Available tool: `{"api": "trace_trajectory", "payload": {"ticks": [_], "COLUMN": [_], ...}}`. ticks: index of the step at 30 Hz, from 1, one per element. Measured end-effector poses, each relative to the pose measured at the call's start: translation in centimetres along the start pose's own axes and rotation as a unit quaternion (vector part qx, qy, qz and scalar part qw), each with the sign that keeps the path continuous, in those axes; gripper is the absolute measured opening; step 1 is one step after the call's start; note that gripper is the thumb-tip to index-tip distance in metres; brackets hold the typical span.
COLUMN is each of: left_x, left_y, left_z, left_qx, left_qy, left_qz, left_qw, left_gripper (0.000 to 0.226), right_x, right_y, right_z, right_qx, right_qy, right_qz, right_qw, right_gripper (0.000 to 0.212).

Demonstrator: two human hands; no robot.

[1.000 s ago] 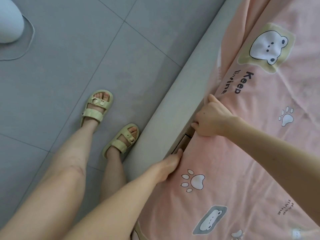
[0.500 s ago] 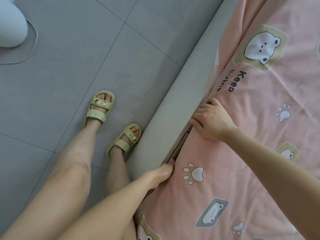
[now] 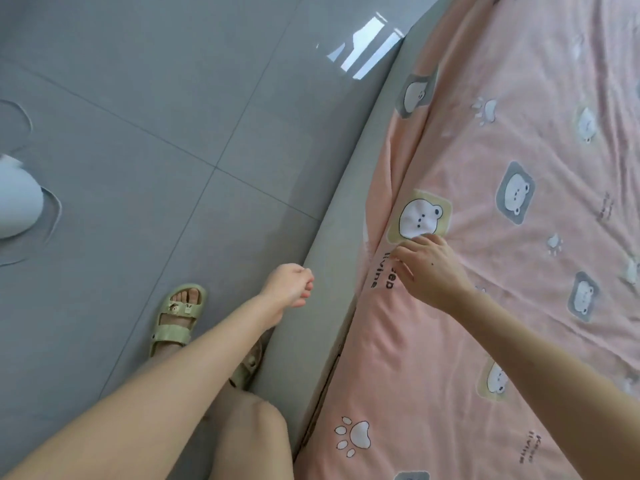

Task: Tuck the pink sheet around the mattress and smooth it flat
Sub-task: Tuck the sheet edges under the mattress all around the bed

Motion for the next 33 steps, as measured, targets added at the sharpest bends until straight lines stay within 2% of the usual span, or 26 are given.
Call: {"api": "trace_trajectory", "payload": {"ticks": [5,7,11,13,15,16,18,20,23,25,27,30,33], "left_x": [2.9,4.6,8.9,11.3,13.9,14.7,16.6,18.3,19.3,20.0,20.4,20.5,20.3], "left_y": [-6.5,-8.7,-12.0,-12.9,-13.3,-13.6,-14.1,-15.1,-18.2,-19.9,-20.9,-21.5,-21.6], "left_z": [-1.1,-2.3,-5.1,-7.0,-8.9,-9.8,-11.4,-12.4,-12.1,-11.7,-11.2,-10.6,-10.7], "left_qx": [0.016,0.028,0.094,0.122,0.083,0.05,-0.028,-0.047,-0.033,0.011,0.071,0.126,0.105], "left_qy": [-0.019,-0.028,-0.033,-0.023,-0.007,0.003,0.009,0.003,-0.042,-0.053,-0.067,-0.068,-0.04], "left_qz": [-0.022,-0.028,-0.012,0.025,0.087,0.118,0.154,0.119,0.002,-0.066,-0.105,-0.118,-0.106], "left_qw": [0.999,0.999,0.995,0.992,0.993,0.992,0.988,0.992,0.999,0.996,0.99,0.983,0.988], "left_gripper": [0.017,0.017,0.022,0.037,0.069,0.075,0.073,0.06,0.015,0.006,0.011,0.028,0.033], "right_x": [5.0,7.1,12.1,14.6,17.3,18.4,19.7,20.2,20.2,20.1,19.4,19.0,19.4], "right_y": [-4.8,-6.6,-10.1,-11.9,-13.9,-14.9,-16.5,-17.4,-18.0,-17.9,-17.7,-18.1,-18.2], "right_z": [2.1,2.2,1.6,0.7,0.2,0.0,-0.6,-0.9,-0.9,-0.7,-0.9,-1.3,-1.8], "right_qx": [-0.026,-0.044,-0.069,-0.086,-0.096,-0.096,-0.086,-0.071,-0.043,-0.033,-0.03,-0.003,0.001], "right_qy": [0.008,0.024,0.049,0.054,0.047,0.05,0.05,0.048,0.047,0.034,0.023,0.012,0.033], "right_qz": [-0.06,-0.046,0.034,0.076,0.106,0.118,0.139,0.162,0.188,0.221,0.253,0.249,0.249], "right_qw": [0.998,0.998,0.996,0.992,0.989,0.987,0.985,0.983,0.98,0.974,0.967,0.969,0.968], "right_gripper": [0.008,0.007,0.01,0.009,0.01,0.015,0.026,0.032,0.035,0.029,0.023,0.033,0.039]}}
Point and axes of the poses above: each hand's wrist, its own x-axis towards the middle knuckle, its own z-axis out of the back of the hand, y = z × x, the point moved 6 cm from there along x, towards the middle knuckle
